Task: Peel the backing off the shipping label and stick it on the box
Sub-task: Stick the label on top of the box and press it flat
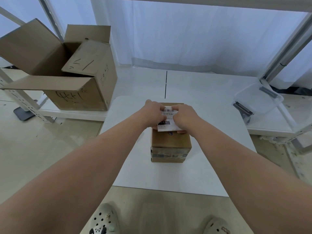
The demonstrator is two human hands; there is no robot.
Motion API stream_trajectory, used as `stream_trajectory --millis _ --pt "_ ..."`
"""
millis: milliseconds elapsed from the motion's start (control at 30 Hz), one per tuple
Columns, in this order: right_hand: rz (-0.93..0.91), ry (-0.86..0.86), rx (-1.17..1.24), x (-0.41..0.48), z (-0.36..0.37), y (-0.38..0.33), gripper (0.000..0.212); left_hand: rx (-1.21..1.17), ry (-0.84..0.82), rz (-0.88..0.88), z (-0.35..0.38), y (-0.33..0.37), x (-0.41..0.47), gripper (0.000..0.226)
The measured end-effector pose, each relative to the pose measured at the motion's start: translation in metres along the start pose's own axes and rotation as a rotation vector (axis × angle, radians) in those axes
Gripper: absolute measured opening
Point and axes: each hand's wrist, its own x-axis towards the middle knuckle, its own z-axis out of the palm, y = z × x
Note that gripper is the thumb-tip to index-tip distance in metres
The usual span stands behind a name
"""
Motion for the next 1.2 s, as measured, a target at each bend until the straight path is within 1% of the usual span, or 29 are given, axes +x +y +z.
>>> stream_trajectory --millis 67,133,267,367,500,633,800,867,967,1033,1100,1167,1200 --pt "0.000 -0.003 -0.015 -0.001 -0.002 -0.001 0.042 0.007 0.012 0.004 0.000 -0.001 0.000 0.040" --pt "0.014 0.000 0.056 -0.003 -0.004 0.000 0.040 -0.018 0.007 -0.005 -0.001 -0.004 -0.001 0.037" --pt "0.049 -0.023 0.196 -0.004 -0.005 0.002 0.047 -0.216 0.002 -0.032 -0.003 -0.009 -0.007 0.047" --pt "0.064 -0.031 0.233 -0.005 -0.005 0.001 0.046 -0.292 0.004 -0.039 -0.004 -0.010 -0.010 0.046" --pt "0.091 -0.044 0.224 -0.006 -0.008 -0.001 0.041 -0.295 0.024 -0.042 -0.003 -0.009 -0.011 0.038" --pt "0.140 -0.056 0.241 -0.006 -0.011 -0.001 0.046 -0.256 0.064 -0.049 -0.002 -0.010 -0.008 0.029" --pt "0.096 -0.049 0.263 -0.007 -0.009 0.006 0.046 -0.211 0.079 -0.021 -0.002 -0.011 -0.008 0.027" --pt "0.072 -0.041 0.258 -0.009 -0.010 0.007 0.043 -0.223 0.084 -0.004 -0.002 -0.009 -0.012 0.025" --pt "0.024 -0.026 0.186 -0.007 -0.016 0.008 0.035 -0.255 0.085 0.020 -0.003 -0.008 -0.017 0.023" --pt "0.011 -0.030 0.266 -0.005 -0.020 0.012 0.030 -0.323 0.088 0.048 -0.004 -0.009 -0.020 0.025" --pt "-0.005 -0.040 0.401 -0.002 -0.022 0.017 0.026 -0.416 0.084 0.070 -0.004 -0.013 -0.022 0.030" --pt "-0.031 -0.070 0.535 -0.003 -0.023 0.023 0.026 -0.500 0.054 0.075 -0.007 -0.020 -0.026 0.032" --pt "-0.048 -0.093 0.604 -0.004 -0.022 0.026 0.027 -0.504 0.040 0.097 -0.008 -0.024 -0.028 0.033"
